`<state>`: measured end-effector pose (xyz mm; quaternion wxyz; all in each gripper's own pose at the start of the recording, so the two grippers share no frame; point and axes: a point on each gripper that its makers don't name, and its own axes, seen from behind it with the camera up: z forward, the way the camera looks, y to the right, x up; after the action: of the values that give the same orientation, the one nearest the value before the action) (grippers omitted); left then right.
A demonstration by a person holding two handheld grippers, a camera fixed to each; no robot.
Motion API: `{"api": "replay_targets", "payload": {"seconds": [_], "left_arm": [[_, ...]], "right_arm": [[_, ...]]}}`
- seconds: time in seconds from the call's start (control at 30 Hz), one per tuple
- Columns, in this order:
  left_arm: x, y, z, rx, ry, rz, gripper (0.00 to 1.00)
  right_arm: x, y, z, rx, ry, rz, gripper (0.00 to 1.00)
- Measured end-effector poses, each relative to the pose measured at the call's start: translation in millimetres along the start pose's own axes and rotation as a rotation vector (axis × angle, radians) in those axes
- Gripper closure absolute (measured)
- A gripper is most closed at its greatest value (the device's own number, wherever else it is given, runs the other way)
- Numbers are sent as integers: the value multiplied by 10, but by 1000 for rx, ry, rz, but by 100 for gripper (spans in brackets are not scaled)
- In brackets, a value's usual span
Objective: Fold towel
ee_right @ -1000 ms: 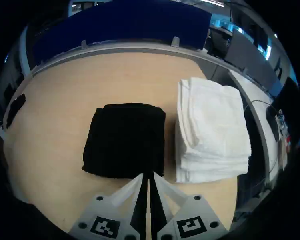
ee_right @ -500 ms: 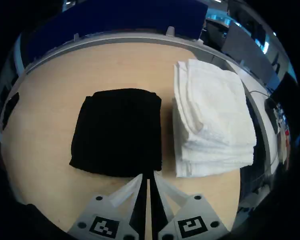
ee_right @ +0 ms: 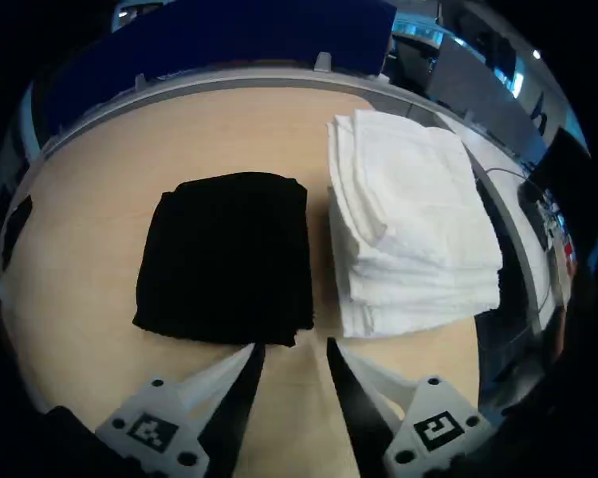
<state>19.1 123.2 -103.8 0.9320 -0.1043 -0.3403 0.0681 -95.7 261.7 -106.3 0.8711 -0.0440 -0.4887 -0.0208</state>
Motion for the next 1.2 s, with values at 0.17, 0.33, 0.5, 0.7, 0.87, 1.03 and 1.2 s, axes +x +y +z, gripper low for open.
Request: {"api": "replay_targets", "payload": {"seconds": [0.17, 0.33, 0.5, 0.7, 0.87, 1.03, 1.2], "left_arm": [[0, -11, 2, 0, 1, -2, 7], [9, -20, -2, -2, 4, -4, 7], [27, -36, 3, -3, 8, -5, 7], [38, -73, -4, -4, 16, -5, 7], [44, -116, -17, -5, 24, -19, 7], [73, -156, -37, -8, 37, -32, 7], [103, -186, -47, -12, 50, -37, 7]], "right_arm": [[-15, 35, -37, -20, 14, 26, 7], [-24, -1, -76, -14, 25, 41, 0], [-34, -42, -121, -13, 34, 47, 0], [-11, -151, -204, -4, 61, 44, 0], [124, -296, -348, 6, 130, 45, 0], [335, -431, -566, 5, 223, 48, 0], [640, -565, -866, 4, 360, 66, 0]]}}
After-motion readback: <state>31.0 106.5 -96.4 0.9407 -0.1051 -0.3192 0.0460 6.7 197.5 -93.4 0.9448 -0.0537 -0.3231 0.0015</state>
